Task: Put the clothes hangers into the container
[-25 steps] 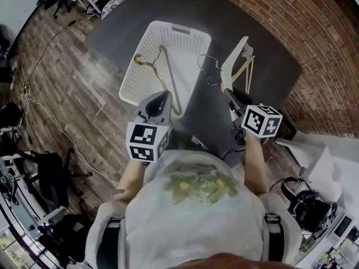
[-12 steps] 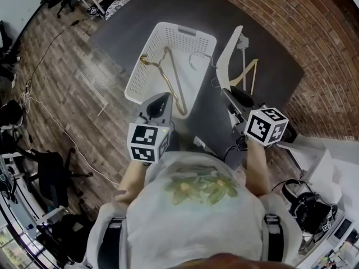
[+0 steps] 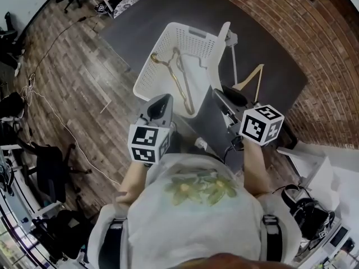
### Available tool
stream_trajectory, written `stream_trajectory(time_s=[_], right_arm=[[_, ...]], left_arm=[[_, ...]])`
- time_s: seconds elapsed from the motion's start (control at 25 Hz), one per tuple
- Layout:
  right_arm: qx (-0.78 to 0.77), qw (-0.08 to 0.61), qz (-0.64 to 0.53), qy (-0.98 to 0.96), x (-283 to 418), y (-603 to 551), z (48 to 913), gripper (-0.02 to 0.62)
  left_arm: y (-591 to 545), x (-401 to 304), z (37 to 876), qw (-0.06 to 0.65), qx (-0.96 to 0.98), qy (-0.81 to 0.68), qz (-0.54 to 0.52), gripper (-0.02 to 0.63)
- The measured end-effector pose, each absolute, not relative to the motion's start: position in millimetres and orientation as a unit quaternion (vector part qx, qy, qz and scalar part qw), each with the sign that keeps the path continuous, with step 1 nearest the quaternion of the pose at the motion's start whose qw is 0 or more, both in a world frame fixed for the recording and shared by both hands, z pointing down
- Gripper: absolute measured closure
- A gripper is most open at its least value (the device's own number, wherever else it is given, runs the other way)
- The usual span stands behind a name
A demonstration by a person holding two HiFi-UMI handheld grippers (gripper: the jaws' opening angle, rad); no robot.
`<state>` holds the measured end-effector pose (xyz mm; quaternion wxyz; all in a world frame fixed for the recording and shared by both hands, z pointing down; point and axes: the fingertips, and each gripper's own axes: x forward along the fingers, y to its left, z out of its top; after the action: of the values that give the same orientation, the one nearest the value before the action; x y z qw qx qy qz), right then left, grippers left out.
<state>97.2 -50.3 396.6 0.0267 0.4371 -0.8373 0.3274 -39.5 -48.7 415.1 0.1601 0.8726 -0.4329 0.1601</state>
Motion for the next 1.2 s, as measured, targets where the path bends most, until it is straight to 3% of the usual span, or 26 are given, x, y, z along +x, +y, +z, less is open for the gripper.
stream_trajectory(time_s=[1.2], right_arm=[[0.327,0.075,0.375,-0.864,3.0,-67.2,424.1,0.465]], left_arm=[[-55.8,-96.4,421.9,0.172,0.841,-0.489,0.153,0.578]])
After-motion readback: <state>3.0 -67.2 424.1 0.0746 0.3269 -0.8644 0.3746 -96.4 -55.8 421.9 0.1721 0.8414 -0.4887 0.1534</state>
